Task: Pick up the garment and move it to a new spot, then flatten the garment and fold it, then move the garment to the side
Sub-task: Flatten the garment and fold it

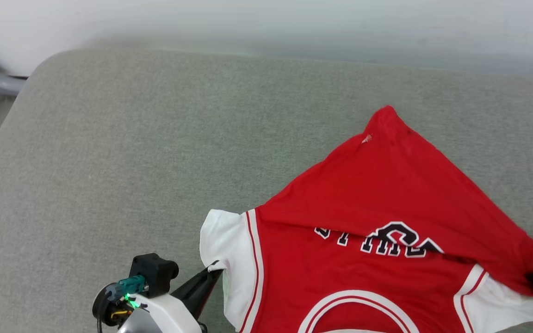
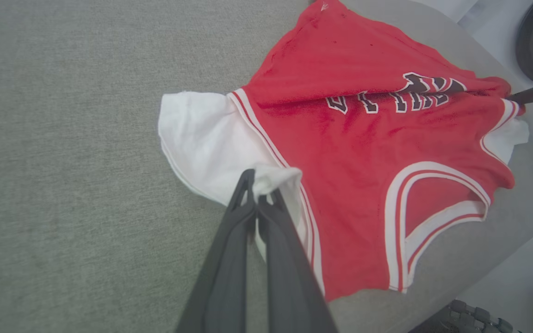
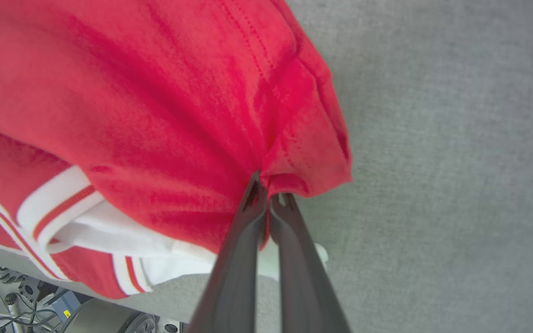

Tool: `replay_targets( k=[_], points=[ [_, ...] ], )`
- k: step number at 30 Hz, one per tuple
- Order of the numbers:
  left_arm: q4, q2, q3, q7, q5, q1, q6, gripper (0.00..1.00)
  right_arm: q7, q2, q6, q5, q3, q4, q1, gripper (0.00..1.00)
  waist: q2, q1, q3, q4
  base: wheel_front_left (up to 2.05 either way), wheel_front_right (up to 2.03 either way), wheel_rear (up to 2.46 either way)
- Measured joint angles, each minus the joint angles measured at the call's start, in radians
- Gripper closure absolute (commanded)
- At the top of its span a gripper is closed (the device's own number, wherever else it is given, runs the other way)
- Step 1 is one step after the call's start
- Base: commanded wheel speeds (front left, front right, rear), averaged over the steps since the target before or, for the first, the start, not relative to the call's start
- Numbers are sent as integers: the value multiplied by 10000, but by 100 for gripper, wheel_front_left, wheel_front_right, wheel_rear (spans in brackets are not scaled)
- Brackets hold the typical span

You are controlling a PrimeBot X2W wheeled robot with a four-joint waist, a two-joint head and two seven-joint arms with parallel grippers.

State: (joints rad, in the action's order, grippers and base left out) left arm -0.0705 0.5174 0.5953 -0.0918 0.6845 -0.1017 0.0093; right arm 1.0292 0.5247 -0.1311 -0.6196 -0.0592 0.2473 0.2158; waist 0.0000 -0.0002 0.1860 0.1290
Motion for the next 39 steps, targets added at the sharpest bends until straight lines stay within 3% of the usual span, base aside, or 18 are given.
replay_targets(
  k=[9,19,20,21,26,33,39],
  points=[
    [466,-307,40,416,171,319,81,100,-339,-372,0,-320,-502,-491,-1934,100,0,0,-474,-415,0,0,0],
    [635,-401,86,543,242,335,-6,100,-742,-617,0,-441,-608,-251,-2360,100,0,1,-620,-449,0,0,0],
    [635,-395,86,554,242,332,-6,100,-796,-570,0,-439,-543,-284,-2359,90,0,1,-615,-453,0,0,0],
    [637,-387,82,554,244,328,-8,100,-849,-510,-2,-439,-477,-313,-2358,0,0,1,-608,-456,0,0,0],
    [644,-362,86,608,242,300,-19,100,-686,-165,0,-696,-468,-644,-2238,0,0,1,-569,-444,0,0,0],
    [541,-368,117,686,224,174,-48,100,291,550,0,-1026,-614,-2537,-1122,0,0,1,-390,-312,0,0,0],
    [403,-418,201,698,111,-111,-119,100,1358,-38,0,-681,-337,-3294,772,0,0,2,11,11,0,0,0]
  ],
)
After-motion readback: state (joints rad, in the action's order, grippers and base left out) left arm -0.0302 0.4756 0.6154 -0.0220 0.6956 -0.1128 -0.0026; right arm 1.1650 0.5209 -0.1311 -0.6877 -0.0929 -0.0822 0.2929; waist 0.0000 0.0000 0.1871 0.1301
